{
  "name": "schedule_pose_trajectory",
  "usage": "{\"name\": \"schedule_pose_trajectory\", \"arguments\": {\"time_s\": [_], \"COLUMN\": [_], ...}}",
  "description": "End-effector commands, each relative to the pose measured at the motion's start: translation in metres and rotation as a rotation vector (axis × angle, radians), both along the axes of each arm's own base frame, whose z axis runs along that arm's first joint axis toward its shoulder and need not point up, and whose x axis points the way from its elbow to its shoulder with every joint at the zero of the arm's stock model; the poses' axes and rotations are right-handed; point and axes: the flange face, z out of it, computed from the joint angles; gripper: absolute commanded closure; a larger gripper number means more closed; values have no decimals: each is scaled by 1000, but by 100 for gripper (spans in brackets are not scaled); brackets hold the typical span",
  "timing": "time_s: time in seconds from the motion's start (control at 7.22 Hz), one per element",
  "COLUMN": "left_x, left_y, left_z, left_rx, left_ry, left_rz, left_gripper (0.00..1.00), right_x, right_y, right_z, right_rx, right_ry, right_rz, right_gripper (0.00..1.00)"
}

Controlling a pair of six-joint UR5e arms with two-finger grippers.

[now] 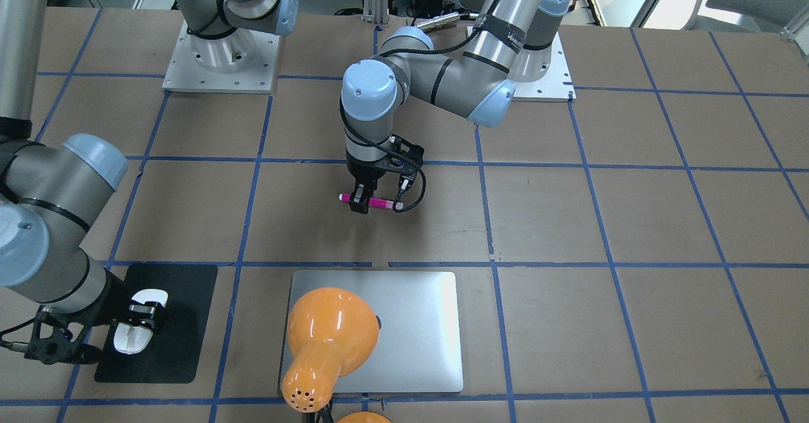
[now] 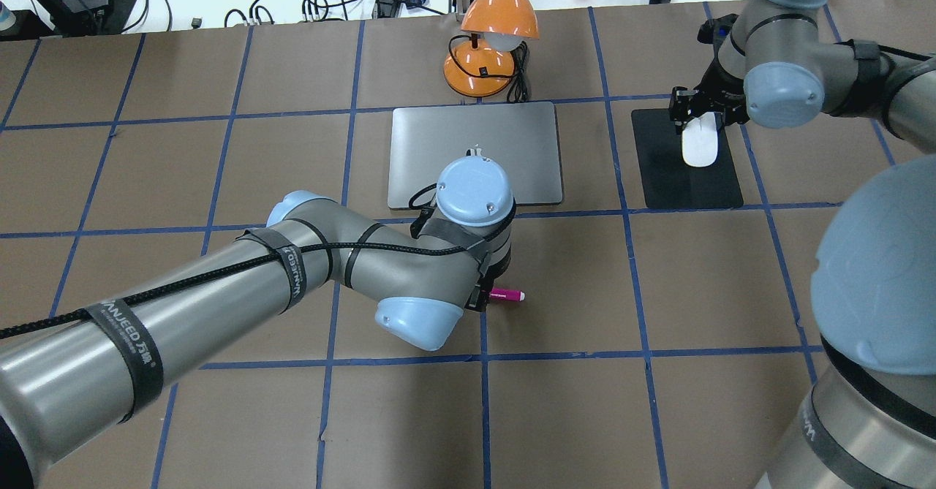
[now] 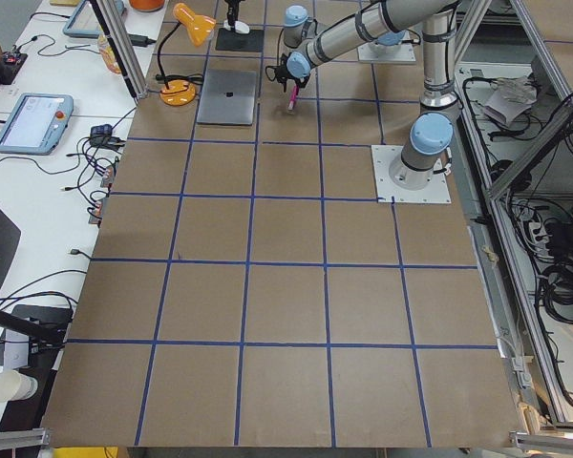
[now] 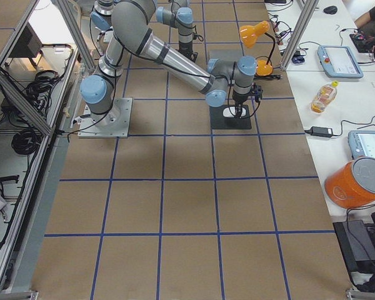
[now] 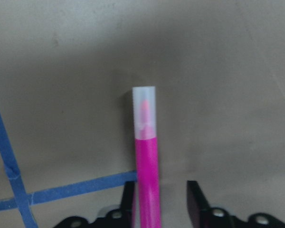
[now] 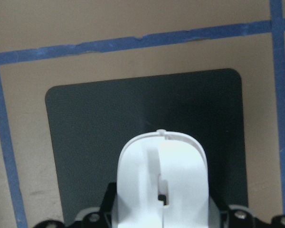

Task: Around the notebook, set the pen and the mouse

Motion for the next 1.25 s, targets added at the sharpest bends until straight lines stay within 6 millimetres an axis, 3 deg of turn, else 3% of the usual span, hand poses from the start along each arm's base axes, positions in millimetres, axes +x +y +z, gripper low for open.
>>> {"name": "schedule_pose_trajectory", "arguments": {"time_s": [0.0, 0.14, 0.28, 0.42, 0.69, 0.83, 1.11], "left_x": [16, 36, 63, 94, 147, 174, 193], "left_y": [-3, -2, 1, 2, -9, -19, -28], "left_z": [54, 93, 124, 159, 225, 251, 282], "left_rx": [-23, 8, 78, 126, 80, 52, 6], "left_ry": [-7, -24, -26, -18, -10, -14, -39], "left_rz": [-315, -479, -639, -808, -1068, -1133, -1192], "left_gripper": [0, 0, 0, 0, 0, 0, 0], "right_x": [5, 4, 4, 4, 2, 3, 11], "right_y": [-2, 0, 0, -2, -2, 0, 21], "right_z": [-19, -25, -24, -22, -12, 5, 62], "right_rx": [24, 36, 33, 28, 22, 2, 14], "right_ry": [-6, 1, -4, -6, 6, 10, 9], "right_rz": [16, 26, 28, 28, 25, 25, 16], "right_gripper": [62, 59, 34, 0, 0, 0, 0]}}
